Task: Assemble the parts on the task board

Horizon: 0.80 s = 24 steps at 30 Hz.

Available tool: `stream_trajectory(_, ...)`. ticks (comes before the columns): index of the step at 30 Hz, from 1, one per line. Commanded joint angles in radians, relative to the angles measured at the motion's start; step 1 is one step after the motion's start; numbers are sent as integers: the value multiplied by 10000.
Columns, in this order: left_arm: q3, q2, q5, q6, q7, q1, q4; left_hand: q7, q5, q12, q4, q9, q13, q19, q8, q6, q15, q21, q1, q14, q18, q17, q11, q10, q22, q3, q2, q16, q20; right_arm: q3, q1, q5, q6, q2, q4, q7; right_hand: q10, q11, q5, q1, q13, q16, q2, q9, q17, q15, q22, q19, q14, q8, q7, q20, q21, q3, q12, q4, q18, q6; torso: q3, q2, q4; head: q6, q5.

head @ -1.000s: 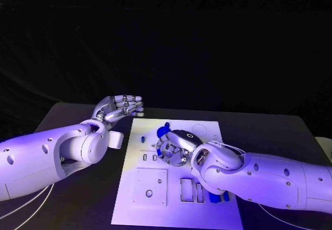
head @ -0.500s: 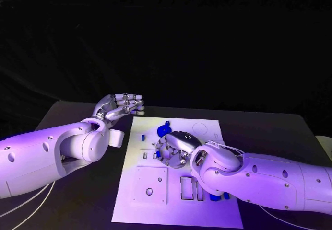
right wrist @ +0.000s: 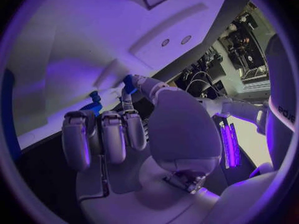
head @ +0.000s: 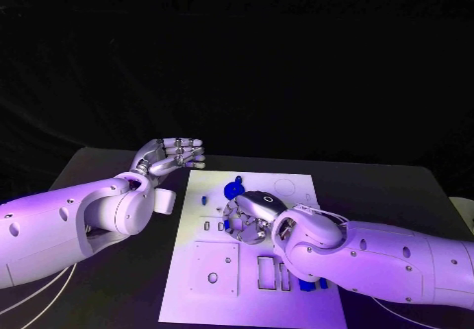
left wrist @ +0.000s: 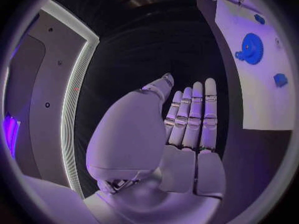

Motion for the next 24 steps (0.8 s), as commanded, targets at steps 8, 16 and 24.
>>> stream_trajectory(8, 5, -20, 22, 192, 13, 8, 18, 5, -24, -64, 2, 8, -19, -119, 8, 69, -4, 71, -152, 24, 86, 20, 8, 87, 29, 87, -10, 36, 11, -27, -28, -327, 328, -21, -97, -150, -65, -43, -70, -162, 1233, 21, -137, 123, 2238, -64, 1984, 490, 958, 7, 47, -55, -119, -82, -172, 35, -79, -37, 8, 1, -20, 23, 79)
stream_trajectory(16, 5, -35, 22, 198, 3, 8, 11, 10, -25, -77, 13, 6, -21, -143, 0, 60, 4, 85, -182, 5, 82, 24, 13, 83, 38, 97, -20, 29, 15, -28, -28, -349, 253, -9, -129, -71, -224, 19, -115, -245, 1055, 12, -363, 83, 2211, -20, 1926, 436, 951, -84, 125, -28, -191, -155, -348, -3, -60, -234, 0, -6, 8, 61, -14)
stream_trajectory(24, 5, -47, 22, 199, -4, 8, 1, 10, -25, -77, 13, 6, -21, -143, 0, 60, 4, 85, -182, 5, 82, 24, 13, 83, 38, 97, -20, 29, 15, -27, -28, -345, 105, -1, -175, 3, -264, 70, -143, -337, 1014, 9, -471, 53, 2205, 24, 1892, 405, 949, -147, 180, 7, -235, -242, -390, 21, -48, -365, -2, 4, -14, -5, 18)
